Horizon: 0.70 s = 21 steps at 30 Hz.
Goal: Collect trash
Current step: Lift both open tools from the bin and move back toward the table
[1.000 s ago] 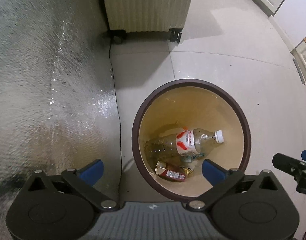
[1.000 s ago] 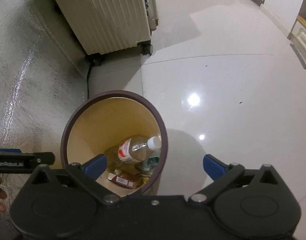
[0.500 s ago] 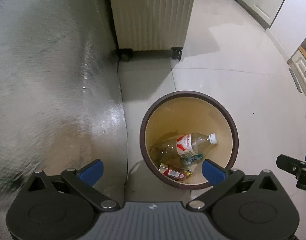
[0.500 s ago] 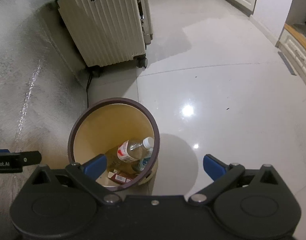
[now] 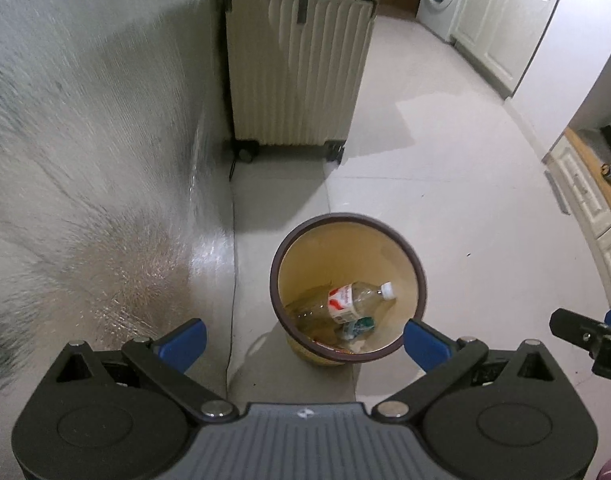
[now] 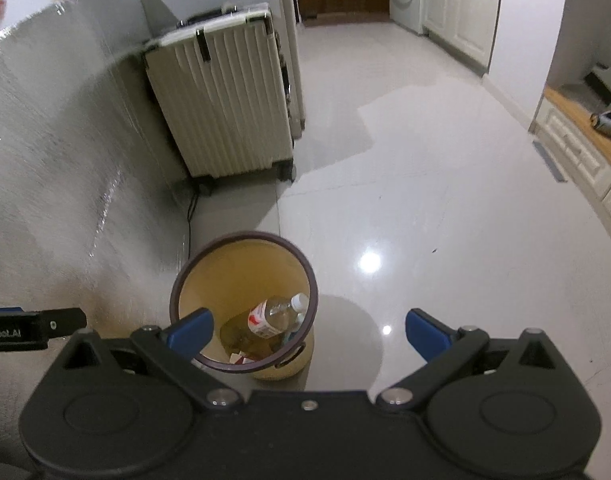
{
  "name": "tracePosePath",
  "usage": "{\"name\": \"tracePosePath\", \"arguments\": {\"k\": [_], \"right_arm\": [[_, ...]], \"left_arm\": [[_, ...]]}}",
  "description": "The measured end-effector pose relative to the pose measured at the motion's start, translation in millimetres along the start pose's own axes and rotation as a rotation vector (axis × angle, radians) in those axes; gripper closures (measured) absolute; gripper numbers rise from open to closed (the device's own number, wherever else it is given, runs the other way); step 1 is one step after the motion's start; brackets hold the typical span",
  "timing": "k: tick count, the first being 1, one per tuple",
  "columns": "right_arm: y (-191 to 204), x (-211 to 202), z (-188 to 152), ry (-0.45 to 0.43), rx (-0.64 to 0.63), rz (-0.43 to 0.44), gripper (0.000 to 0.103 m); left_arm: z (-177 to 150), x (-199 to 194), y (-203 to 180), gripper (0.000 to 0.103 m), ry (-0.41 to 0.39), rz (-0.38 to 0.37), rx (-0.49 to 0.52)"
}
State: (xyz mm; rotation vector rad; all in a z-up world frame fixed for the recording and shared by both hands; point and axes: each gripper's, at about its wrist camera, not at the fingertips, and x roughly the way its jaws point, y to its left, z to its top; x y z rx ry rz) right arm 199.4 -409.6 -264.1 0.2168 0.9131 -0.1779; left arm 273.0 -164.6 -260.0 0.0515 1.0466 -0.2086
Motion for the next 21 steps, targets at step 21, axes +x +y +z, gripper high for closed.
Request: {"name": "tracePosePath", "arguments": {"k": [21], "right_arm": [[27.2, -189.1, 22.7, -0.345, -0.051, 0.021, 0.000]], "left_arm": [[-4.4, -200.4, -17.5, 0.000, -0.369, -0.059, 0.014]]}}
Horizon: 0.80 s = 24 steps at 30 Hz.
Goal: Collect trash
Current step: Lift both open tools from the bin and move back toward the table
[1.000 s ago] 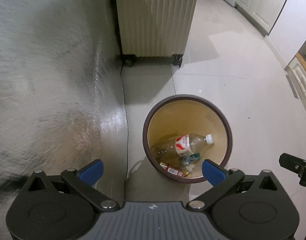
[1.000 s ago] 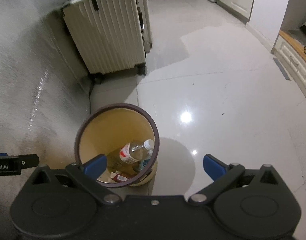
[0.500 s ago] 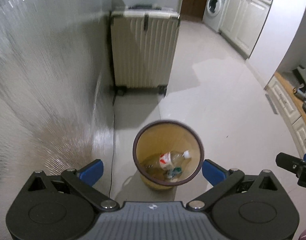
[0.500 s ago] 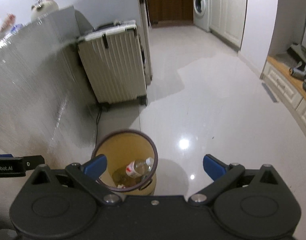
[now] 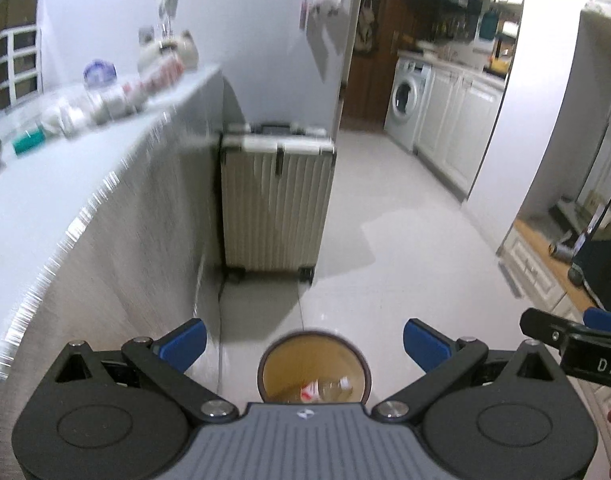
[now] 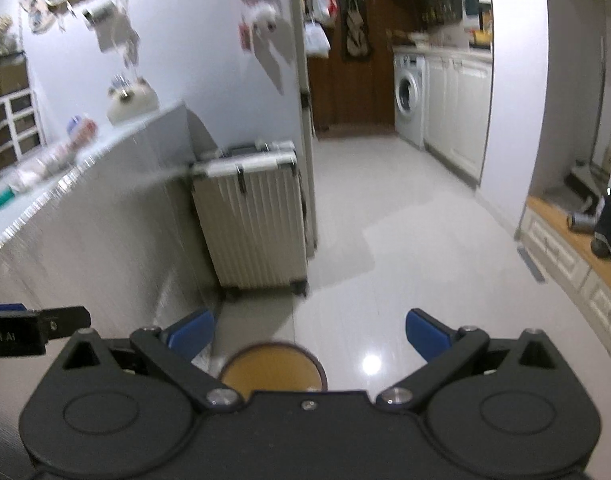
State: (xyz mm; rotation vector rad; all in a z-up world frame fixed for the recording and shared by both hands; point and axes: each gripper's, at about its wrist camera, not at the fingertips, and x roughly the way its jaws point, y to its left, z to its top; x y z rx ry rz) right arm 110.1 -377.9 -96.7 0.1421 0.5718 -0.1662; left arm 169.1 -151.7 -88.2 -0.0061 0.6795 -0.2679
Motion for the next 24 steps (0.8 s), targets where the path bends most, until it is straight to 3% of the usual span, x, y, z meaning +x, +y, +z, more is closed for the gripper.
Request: {"name": "tracePosePath", "arguments": {"k": [6, 13, 24], "right_arm": [[25.8, -45.0, 28.9, -0.122, -0.034, 0.040, 0.000], [62.0, -74.8, 57.0, -0.203, -0.060, 0.095, 0.000], [143.5, -68.4, 91.6, -0.230, -0.085, 0.209, 0.000]], "left_arm": [[20.3, -62.7, 10.9, 0.000, -0.128, 0.006, -0.005], [49.2, -129.3, 44.0, 0.000, -0.265, 0.071, -0.007], [84.6, -170.3, 134.0, 0.000, -0.324, 0.232, -0.023]]}}
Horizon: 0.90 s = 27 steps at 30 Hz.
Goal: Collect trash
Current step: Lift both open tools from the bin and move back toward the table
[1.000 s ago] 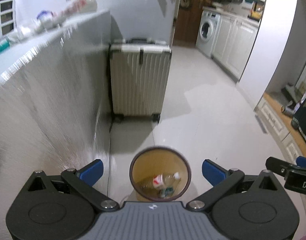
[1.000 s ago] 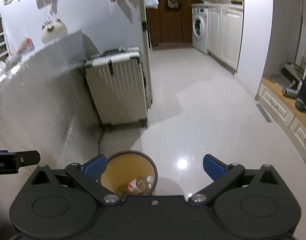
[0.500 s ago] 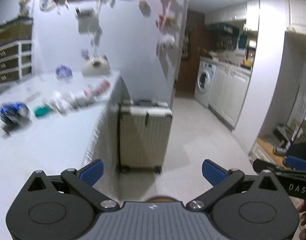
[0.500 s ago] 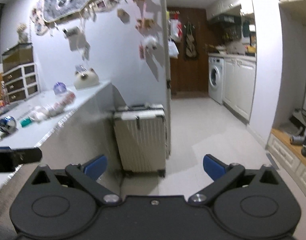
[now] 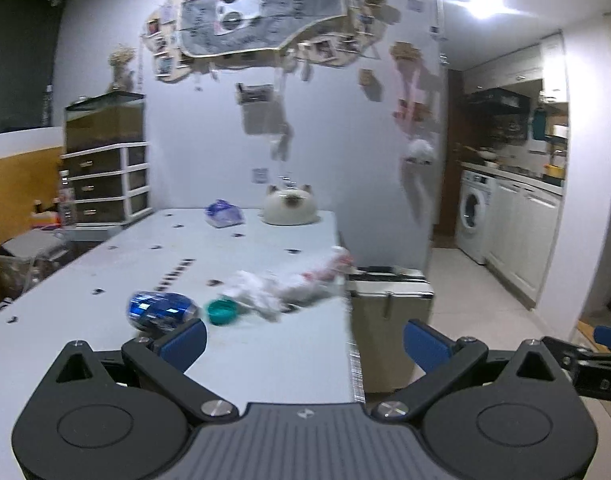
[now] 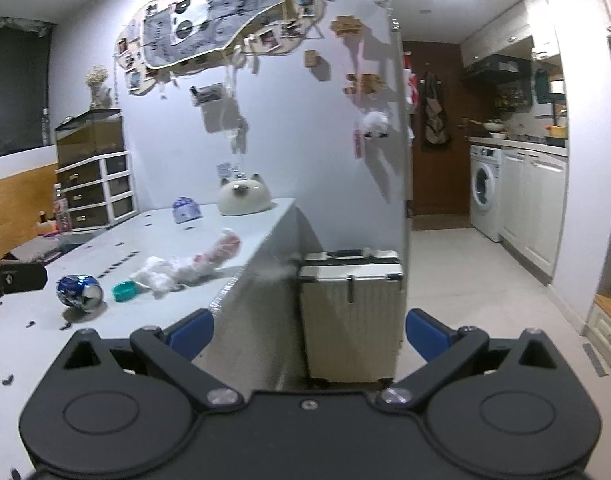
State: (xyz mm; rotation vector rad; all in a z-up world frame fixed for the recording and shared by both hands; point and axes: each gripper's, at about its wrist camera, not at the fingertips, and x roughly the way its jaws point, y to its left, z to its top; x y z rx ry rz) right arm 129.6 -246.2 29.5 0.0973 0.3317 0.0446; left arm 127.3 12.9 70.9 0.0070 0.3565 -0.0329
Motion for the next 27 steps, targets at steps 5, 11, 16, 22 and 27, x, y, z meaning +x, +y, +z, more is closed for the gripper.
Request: {"name": "tracePosePath", "arguments": {"k": [5, 11, 16, 22, 27], "right_arm": [[30.4, 18.7, 9.3, -0.002, -0.010, 0.019, 0.000], [65.9, 46.4, 25.5, -0.025, -0.011, 0.084, 0.000], [97.5, 76.5, 36.0, -0.047, -0.055, 0.117, 0.000], [130.3, 127.8, 50.1, 0.031, -0.085, 0.144, 0.000], [150.1, 176.7, 52.5, 0.117, -0.008, 0.235, 0.008]], "left_arm": [[16.5, 22.5, 57.7, 0.000, 0.011, 0.033, -0.088], [28.5, 64.9, 123.4, 0.000, 0.041, 0.026, -0.244], [23.0, 105.1, 163.0, 0.000, 0.066, 0.009, -0.403], [-7.9, 150.1, 207.1, 0.000, 0.125, -0.039, -0.668], [-28.4, 176.2, 227.6, 0.003, 0.123, -0.121, -0.845]]}}
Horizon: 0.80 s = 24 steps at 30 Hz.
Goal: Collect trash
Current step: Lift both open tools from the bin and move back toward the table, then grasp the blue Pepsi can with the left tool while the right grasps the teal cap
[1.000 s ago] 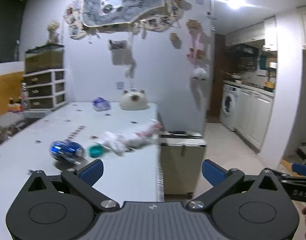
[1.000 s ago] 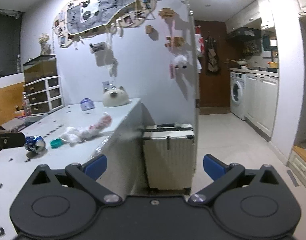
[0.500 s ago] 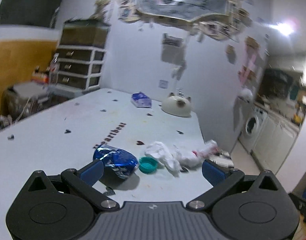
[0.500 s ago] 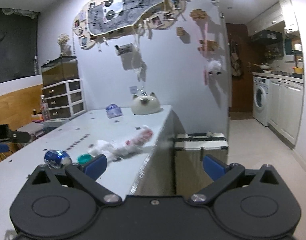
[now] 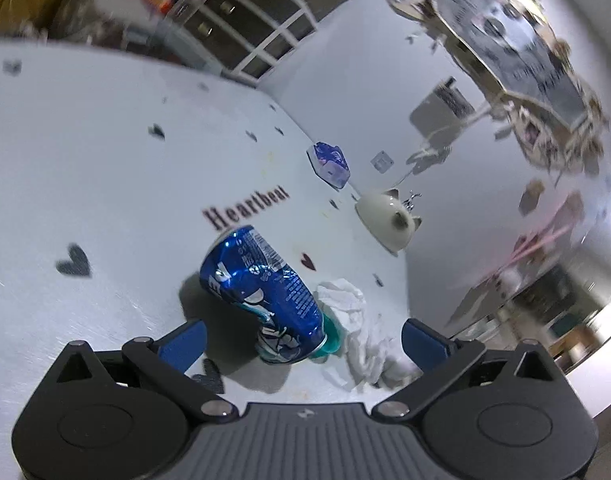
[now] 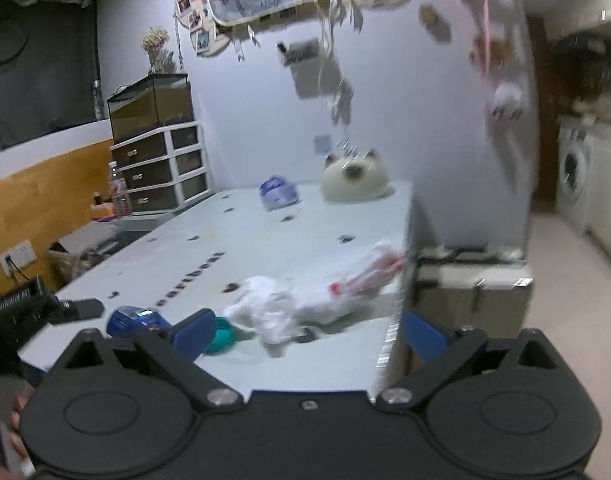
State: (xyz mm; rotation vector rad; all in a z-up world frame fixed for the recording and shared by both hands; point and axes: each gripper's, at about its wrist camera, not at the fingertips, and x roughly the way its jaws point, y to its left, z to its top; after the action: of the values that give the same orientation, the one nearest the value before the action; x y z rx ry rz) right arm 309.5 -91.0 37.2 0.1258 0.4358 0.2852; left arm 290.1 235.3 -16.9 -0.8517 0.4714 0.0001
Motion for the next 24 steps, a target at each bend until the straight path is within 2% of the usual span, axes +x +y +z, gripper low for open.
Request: {"name": "tracePosePath", "arguments": {"k": [2, 5, 9, 14, 20, 23, 24], "right_arm": [[2.8, 24.0, -0.5, 0.050, 0.044, 0.053, 0.027], [12.1, 58.8, -3.2, 0.111, 0.099, 0.083, 0.041], [26.1, 97.4, -7.8, 0.164, 0.143, 0.125, 0.049], [44.0, 143.7, -13.7, 0.233, 0.153, 0.138, 0.064], [54.7, 171.3, -24.6, 0.276, 0.156, 0.140, 0.075], [61.5, 174.2, -26.9, 0.265, 0.119, 0.123, 0.084], [62.2, 173.8, -26.4, 0.264, 0.115, 0.114, 0.091]], "left_arm": [[0.3, 7.7, 6.7, 0.007, -0.002, -0.035, -0.045], [-0.6, 18.3, 16.8, 0.011, -0.011, -0.073, -0.117], [-2.7, 33.1, 29.0, 0.017, 0.004, -0.132, -0.223], [-2.1, 44.7, 30.3, 0.018, 0.001, -0.141, -0.234], [-1.1, 58.8, 30.8, 0.028, -0.003, -0.140, -0.242], [-0.5, 62.0, 32.8, 0.040, -0.005, -0.124, -0.249], [-0.4, 62.5, 33.4, 0.046, -0.004, -0.113, -0.248]]}}
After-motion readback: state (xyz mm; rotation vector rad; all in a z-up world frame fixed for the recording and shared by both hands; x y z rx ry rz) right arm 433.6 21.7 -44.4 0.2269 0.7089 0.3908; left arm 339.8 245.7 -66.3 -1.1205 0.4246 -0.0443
